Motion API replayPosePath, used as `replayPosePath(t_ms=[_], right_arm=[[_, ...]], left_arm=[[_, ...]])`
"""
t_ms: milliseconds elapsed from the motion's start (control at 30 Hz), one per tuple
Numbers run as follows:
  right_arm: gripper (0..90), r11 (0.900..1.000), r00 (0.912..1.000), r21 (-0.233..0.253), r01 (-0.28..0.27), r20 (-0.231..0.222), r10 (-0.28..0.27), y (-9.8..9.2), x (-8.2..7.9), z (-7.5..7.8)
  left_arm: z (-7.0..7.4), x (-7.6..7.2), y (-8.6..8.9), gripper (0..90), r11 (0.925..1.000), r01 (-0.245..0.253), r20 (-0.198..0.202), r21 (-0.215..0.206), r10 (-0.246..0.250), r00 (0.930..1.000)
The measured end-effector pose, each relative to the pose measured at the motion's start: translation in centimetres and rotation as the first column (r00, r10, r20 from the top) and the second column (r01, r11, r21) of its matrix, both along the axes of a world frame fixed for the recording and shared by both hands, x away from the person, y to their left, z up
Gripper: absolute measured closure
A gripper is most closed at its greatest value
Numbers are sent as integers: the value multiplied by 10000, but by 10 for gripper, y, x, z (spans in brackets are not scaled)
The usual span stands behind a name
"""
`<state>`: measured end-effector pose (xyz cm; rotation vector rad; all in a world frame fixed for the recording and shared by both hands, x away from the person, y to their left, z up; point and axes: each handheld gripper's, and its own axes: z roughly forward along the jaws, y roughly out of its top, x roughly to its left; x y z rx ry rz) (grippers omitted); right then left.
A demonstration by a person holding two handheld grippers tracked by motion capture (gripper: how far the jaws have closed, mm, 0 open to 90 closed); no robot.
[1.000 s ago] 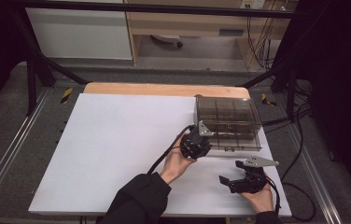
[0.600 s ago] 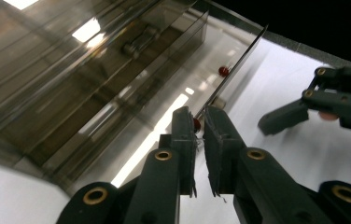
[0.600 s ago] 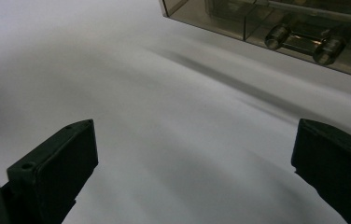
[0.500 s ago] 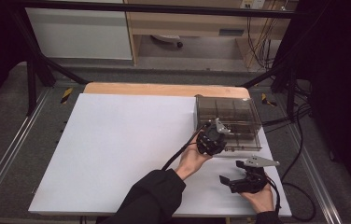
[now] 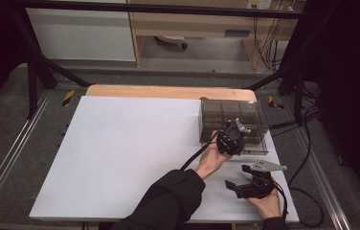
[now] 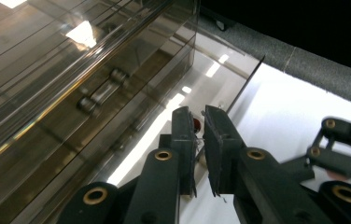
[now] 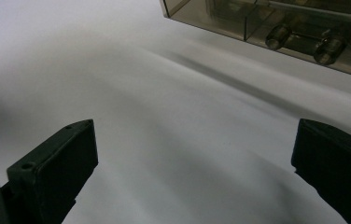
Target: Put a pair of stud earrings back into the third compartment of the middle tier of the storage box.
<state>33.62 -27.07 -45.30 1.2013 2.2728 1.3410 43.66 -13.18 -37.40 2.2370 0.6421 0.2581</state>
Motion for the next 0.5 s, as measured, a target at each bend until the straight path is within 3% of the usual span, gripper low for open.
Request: replayPosePath(t_ms=[300,500], right_arm=[[11,10000,10000,33,-5,31,4,0,0,0],[12,10000,10000,31,-2,39,2,0,0,0]], left_arm=[[-3,11,-21,821,9999,71,37,74,-71,10000],[-13,16,-29,821,9998,83,-51,182,-83,10000]])
